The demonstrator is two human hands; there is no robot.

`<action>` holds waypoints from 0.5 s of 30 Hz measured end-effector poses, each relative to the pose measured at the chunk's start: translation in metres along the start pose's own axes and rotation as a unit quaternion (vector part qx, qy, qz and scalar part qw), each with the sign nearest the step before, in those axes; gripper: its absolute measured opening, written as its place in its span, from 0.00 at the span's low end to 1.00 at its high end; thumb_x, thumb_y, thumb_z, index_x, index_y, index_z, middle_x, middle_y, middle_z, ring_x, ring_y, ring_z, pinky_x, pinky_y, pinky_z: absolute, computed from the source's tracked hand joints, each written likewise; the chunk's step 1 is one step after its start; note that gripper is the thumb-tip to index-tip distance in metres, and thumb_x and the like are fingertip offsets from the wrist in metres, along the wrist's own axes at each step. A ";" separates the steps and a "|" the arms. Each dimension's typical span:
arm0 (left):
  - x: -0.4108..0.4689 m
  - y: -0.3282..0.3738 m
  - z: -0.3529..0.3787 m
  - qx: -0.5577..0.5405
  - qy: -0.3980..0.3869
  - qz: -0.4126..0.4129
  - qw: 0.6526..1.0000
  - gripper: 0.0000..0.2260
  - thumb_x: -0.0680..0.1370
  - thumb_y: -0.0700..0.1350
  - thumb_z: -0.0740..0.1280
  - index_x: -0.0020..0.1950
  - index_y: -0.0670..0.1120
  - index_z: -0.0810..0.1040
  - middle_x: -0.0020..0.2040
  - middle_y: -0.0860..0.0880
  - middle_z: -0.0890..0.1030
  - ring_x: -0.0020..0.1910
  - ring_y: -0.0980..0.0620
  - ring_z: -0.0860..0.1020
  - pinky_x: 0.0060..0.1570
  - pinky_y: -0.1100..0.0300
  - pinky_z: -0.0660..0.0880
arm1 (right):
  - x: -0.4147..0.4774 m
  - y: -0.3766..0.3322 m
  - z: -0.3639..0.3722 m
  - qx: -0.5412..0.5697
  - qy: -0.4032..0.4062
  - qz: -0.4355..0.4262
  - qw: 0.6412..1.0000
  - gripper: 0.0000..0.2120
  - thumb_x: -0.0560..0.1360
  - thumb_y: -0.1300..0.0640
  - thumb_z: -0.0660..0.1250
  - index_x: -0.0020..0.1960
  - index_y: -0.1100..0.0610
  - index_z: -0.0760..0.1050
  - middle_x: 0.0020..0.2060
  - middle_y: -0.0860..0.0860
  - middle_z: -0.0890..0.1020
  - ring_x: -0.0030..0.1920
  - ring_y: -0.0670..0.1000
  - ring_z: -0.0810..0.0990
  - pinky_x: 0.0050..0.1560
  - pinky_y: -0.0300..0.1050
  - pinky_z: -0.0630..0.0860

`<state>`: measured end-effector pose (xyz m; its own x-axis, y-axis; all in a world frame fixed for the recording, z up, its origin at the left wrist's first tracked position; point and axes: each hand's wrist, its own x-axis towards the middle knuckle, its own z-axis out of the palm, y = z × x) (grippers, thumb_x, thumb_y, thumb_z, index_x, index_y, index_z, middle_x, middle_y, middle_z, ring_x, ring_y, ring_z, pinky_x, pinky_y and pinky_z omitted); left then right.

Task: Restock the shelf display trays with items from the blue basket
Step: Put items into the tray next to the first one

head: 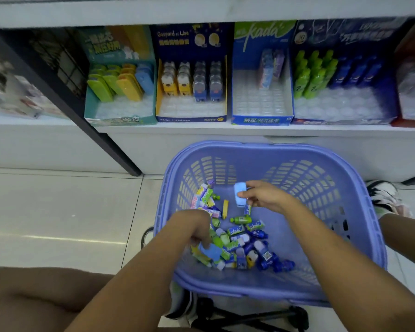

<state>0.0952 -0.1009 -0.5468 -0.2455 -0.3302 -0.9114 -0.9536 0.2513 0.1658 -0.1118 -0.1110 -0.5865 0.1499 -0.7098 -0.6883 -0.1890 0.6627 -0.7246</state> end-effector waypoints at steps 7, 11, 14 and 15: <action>-0.065 -0.021 -0.082 -0.429 0.069 0.114 0.893 0.04 0.77 0.36 0.65 0.43 0.38 0.76 0.41 0.38 0.80 0.33 0.52 0.83 0.39 0.62 0.81 | -0.060 -0.089 -0.002 0.187 -0.061 -0.162 0.967 0.12 0.73 0.56 0.64 0.50 0.64 0.78 0.52 0.61 0.82 0.47 0.55 0.84 0.52 0.45 0.81; -0.107 -0.044 -0.105 -0.579 0.183 0.202 0.768 0.04 0.77 0.37 0.66 0.42 0.38 0.74 0.41 0.40 0.82 0.41 0.48 0.84 0.44 0.59 0.82 | -0.076 -0.135 0.018 0.140 0.013 -0.292 0.946 0.08 0.75 0.66 0.63 0.49 0.57 0.78 0.56 0.53 0.80 0.47 0.48 0.83 0.45 0.38 0.80; -0.121 -0.055 -0.114 -0.629 0.250 0.253 0.691 0.04 0.77 0.39 0.66 0.46 0.38 0.75 0.43 0.41 0.82 0.42 0.49 0.84 0.43 0.61 0.81 | -0.078 -0.163 0.036 0.124 0.030 -0.317 0.940 0.17 0.72 0.69 0.66 0.57 0.54 0.73 0.49 0.53 0.82 0.43 0.49 0.84 0.44 0.38 0.80; -0.124 -0.060 -0.117 -0.651 0.271 0.265 0.658 0.04 0.77 0.39 0.66 0.47 0.38 0.75 0.44 0.41 0.82 0.43 0.49 0.84 0.42 0.61 0.81 | -0.078 -0.172 0.043 0.129 0.035 -0.316 0.939 0.16 0.72 0.69 0.67 0.56 0.55 0.73 0.46 0.53 0.83 0.42 0.49 0.84 0.44 0.38 0.80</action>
<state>0.1622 -0.1812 -0.4001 -0.2928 -0.8746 -0.3865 0.0363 -0.4141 0.9095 -0.0496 -0.1592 -0.4101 0.0877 -0.9889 -0.1202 0.1598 0.1331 -0.9781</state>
